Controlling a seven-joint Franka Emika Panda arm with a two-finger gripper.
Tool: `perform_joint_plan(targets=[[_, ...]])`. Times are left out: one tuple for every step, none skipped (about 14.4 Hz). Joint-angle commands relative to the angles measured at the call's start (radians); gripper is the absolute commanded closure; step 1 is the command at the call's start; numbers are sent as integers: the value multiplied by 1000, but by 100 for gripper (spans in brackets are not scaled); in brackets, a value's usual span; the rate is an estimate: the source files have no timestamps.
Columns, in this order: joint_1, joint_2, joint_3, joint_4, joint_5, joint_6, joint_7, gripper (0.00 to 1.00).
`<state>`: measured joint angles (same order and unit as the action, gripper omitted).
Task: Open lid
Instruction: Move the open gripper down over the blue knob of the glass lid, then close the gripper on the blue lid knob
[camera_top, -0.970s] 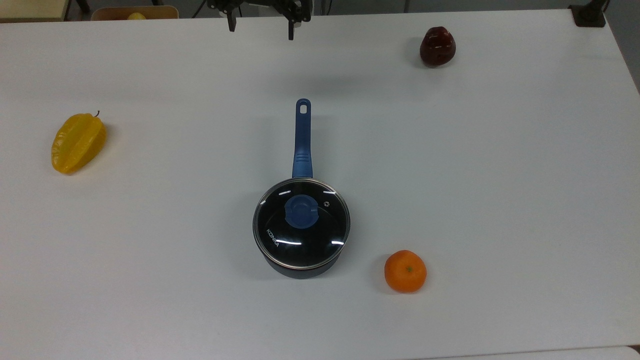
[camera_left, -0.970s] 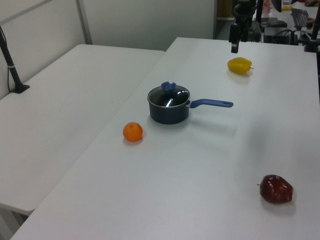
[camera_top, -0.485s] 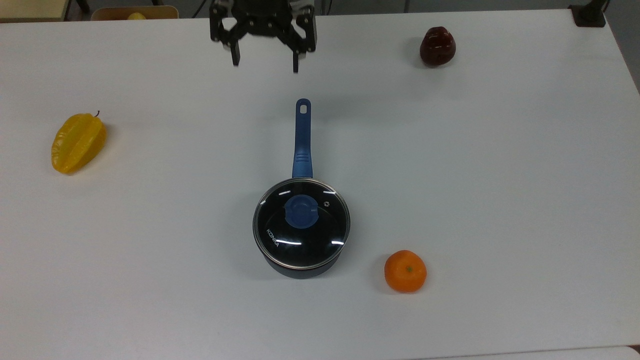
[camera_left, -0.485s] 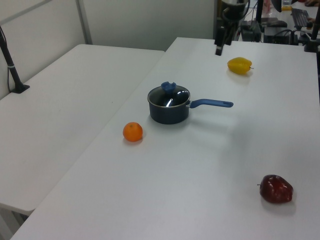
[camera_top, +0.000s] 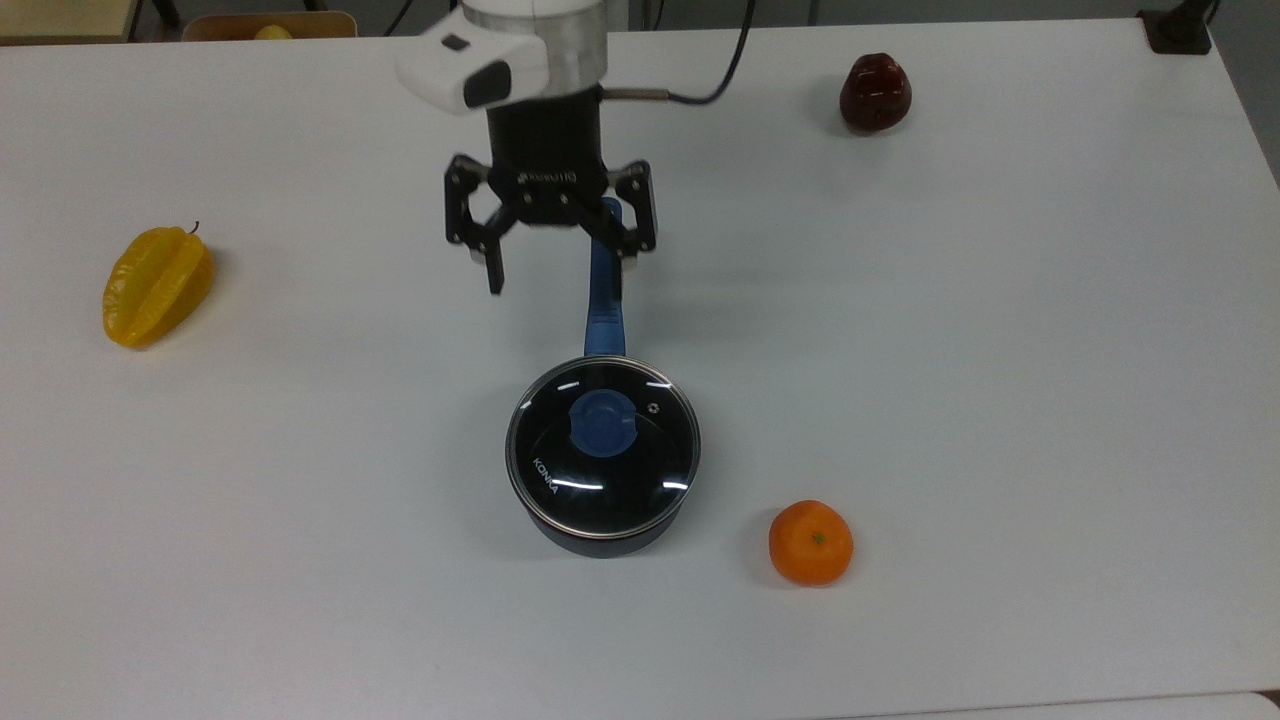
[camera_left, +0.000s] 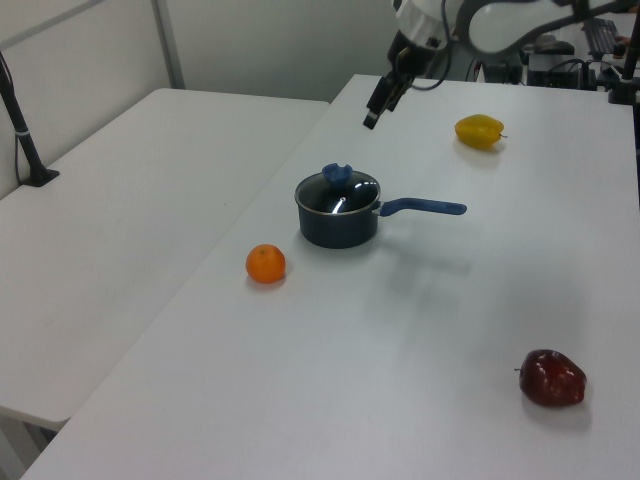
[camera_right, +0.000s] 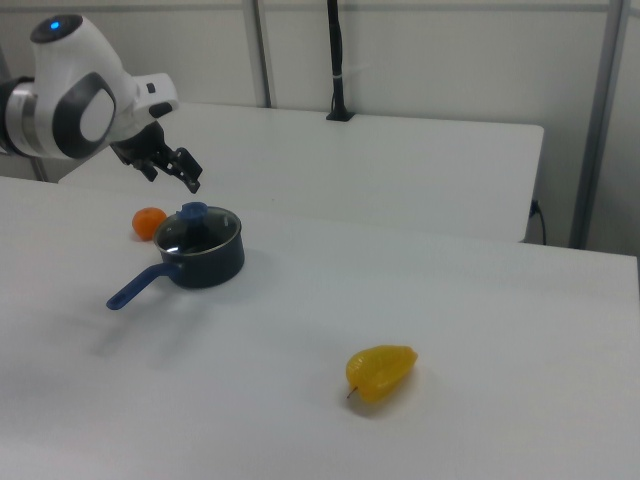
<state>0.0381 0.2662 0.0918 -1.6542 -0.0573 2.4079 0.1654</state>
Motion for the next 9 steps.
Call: perform_joint_plan(targets=[[25,96,-4,24,-70,164,-4,0],[25,128,-3,24,-90,213,-4,0],[26,143,-4,24,-101,240,-4,0],[26,160,-4,22,-111,258,-4,0],[26,175,-4,22,-124,270,-4,0],[26,191,-4,22,-142,283,-4,0],[25,202,-4,22,-165,292,-3,0],[25,215,-4,21,-185,304,-1,0],[25,226,-4,22,-187,329,5,0]])
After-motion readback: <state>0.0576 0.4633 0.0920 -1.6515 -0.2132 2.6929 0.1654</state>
